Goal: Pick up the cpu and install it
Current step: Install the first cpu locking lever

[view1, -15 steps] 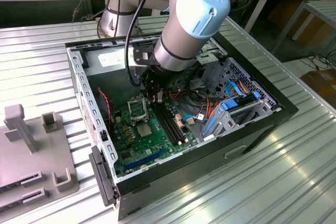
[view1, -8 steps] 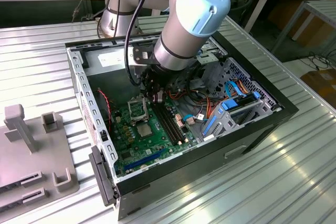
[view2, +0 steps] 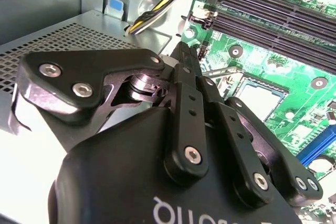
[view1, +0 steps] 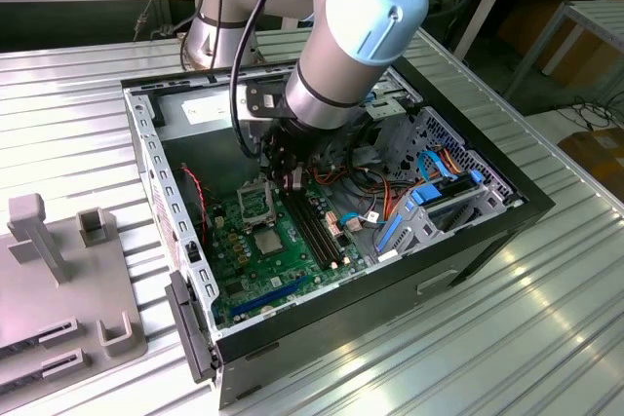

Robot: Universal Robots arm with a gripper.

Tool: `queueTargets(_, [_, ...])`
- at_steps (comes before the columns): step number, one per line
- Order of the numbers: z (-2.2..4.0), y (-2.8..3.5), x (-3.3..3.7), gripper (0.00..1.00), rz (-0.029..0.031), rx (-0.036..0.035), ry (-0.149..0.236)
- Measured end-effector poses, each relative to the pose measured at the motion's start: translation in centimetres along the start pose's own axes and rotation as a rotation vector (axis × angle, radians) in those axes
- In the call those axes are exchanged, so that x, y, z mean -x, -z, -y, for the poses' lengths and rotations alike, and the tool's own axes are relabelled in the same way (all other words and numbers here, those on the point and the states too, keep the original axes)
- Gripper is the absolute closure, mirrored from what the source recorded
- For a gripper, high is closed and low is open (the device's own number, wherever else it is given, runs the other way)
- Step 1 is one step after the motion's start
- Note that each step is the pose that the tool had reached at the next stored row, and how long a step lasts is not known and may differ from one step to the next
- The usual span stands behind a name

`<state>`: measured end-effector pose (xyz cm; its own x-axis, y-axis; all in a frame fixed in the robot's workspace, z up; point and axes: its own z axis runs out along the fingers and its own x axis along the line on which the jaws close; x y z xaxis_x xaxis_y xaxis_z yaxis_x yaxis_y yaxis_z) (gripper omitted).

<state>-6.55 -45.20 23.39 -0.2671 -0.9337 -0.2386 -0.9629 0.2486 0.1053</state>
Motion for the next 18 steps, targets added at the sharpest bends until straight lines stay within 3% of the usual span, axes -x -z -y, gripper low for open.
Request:
queueTargets(7, [-0.11, 0.36, 0.05, 0.89, -0.0080, -0.0014, 0.003])
queueTargets(18, [-0.21, 0.50, 0.05, 0.89, -0.0097, 0.0003, 0.010])
